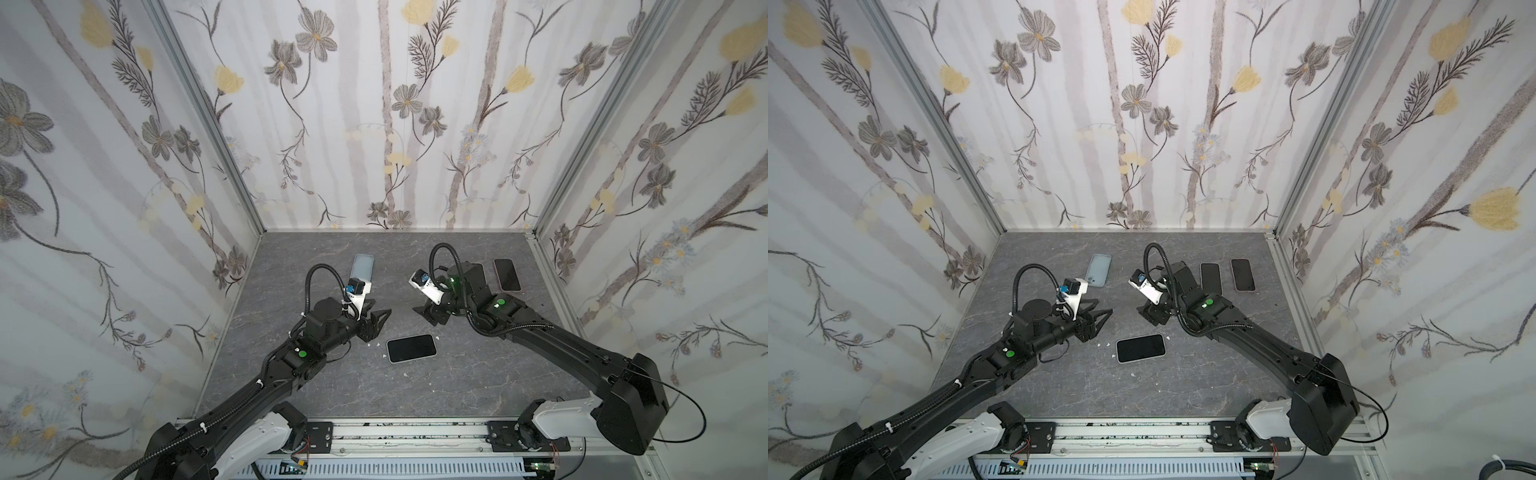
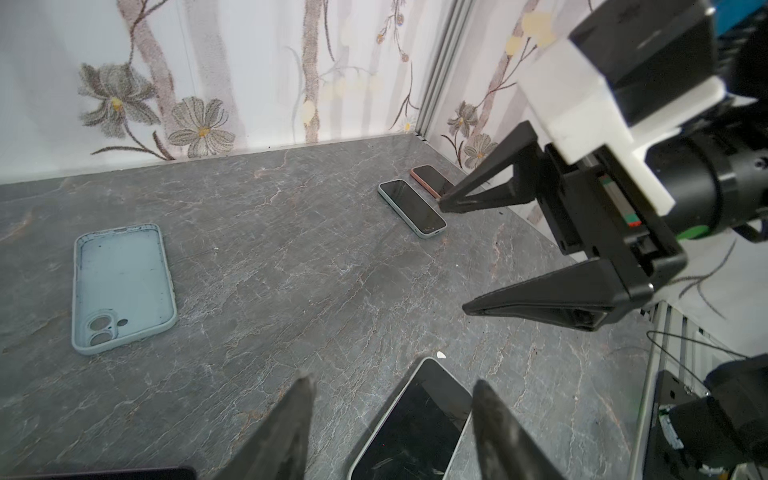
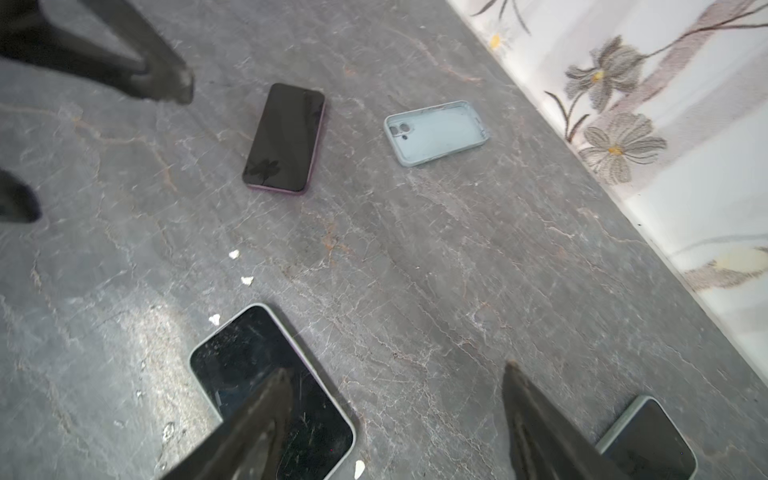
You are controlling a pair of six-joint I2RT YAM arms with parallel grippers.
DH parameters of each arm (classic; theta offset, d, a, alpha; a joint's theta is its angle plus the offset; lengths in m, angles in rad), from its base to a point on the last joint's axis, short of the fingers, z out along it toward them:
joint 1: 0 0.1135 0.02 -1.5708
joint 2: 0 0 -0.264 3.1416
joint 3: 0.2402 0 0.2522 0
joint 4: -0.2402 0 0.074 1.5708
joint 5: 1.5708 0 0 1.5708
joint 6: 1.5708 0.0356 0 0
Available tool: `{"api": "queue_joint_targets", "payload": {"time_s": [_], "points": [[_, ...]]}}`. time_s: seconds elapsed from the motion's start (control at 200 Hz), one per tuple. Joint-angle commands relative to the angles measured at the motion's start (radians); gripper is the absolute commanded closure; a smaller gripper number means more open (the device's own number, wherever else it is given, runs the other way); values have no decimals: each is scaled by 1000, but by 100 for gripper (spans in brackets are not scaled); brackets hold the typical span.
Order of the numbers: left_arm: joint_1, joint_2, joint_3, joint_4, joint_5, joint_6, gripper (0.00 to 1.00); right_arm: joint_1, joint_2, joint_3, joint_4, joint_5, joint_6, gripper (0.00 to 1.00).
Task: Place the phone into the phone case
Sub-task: 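Open both grippers and lift them away from the cased phone, then grasp the cased black phone with the right gripper while the left draws back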
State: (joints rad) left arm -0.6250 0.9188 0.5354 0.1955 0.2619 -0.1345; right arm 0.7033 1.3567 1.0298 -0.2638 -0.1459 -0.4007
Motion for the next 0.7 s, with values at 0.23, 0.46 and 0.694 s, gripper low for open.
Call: {"api": "queue_joint_targets", "payload": {"time_s": [0.23,0.46,0.694], "points": [[-1,-204,-137,-50,71,326,0,41,32,-50,-76,-1,-164,0],[-1,-337,-246,-124,165,654,0,94,-45,-190,38,3,-377,0],[-1,-384,-328,-70,112,709,0,102,-13,-171,41,-21,-436,0]]}}
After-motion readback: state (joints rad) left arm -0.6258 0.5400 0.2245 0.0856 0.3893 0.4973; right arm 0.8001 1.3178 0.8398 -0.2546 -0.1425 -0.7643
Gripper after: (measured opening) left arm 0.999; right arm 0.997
